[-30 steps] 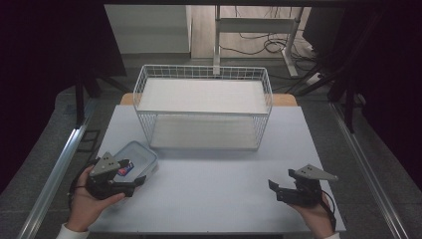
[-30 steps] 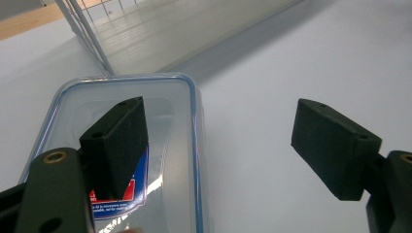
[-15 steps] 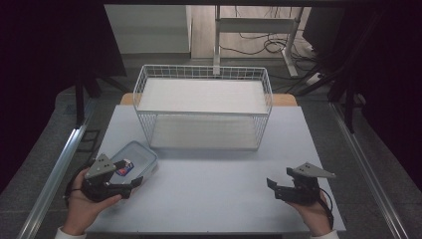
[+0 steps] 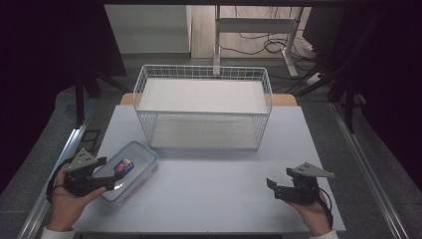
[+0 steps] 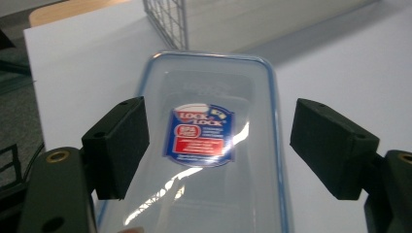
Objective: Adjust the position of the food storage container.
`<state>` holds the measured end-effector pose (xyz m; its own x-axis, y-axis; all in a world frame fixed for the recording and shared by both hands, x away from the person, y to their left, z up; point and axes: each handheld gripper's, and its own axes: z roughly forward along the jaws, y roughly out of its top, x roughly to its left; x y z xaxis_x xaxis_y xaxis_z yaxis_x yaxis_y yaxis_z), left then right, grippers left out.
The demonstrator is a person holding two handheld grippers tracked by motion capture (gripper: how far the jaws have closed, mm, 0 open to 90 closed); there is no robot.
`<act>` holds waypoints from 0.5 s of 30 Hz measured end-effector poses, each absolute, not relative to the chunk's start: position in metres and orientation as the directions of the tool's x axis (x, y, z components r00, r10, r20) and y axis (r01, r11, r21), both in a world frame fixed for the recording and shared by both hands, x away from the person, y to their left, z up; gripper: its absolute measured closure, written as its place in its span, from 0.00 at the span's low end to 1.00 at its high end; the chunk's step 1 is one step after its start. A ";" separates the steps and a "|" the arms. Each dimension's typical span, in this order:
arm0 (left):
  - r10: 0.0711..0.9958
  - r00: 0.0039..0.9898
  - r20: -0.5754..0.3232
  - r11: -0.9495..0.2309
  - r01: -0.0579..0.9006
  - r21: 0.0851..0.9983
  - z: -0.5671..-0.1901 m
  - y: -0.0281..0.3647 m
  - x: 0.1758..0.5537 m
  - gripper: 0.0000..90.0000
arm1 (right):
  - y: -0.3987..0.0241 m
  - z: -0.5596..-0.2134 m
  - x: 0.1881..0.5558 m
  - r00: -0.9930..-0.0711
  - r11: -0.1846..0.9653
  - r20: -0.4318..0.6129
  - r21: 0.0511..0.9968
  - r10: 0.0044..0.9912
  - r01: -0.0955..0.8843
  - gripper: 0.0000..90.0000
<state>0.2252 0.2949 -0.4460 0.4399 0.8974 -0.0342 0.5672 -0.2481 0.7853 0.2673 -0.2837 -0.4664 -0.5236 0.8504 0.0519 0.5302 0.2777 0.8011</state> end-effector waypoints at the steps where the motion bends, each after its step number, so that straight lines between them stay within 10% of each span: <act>1: 0.897 0.440 -0.034 -0.248 0.567 0.785 -0.446 0.295 0.225 0.24 | -0.284 -0.466 0.267 -0.524 0.278 0.052 0.801 0.850 0.530 0.19; 15: 0.938 0.346 -0.024 -0.220 0.648 0.729 -0.450 0.329 0.246 0.34 | -0.280 -0.467 0.268 -0.525 0.289 0.044 0.795 0.850 0.534 0.19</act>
<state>0.2455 0.3295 -0.4502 0.3455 0.9381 -0.0241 0.6477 -0.2199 0.7294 0.2679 -0.2803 -0.4674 -0.5251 0.8499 0.0440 0.5337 0.2886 0.7949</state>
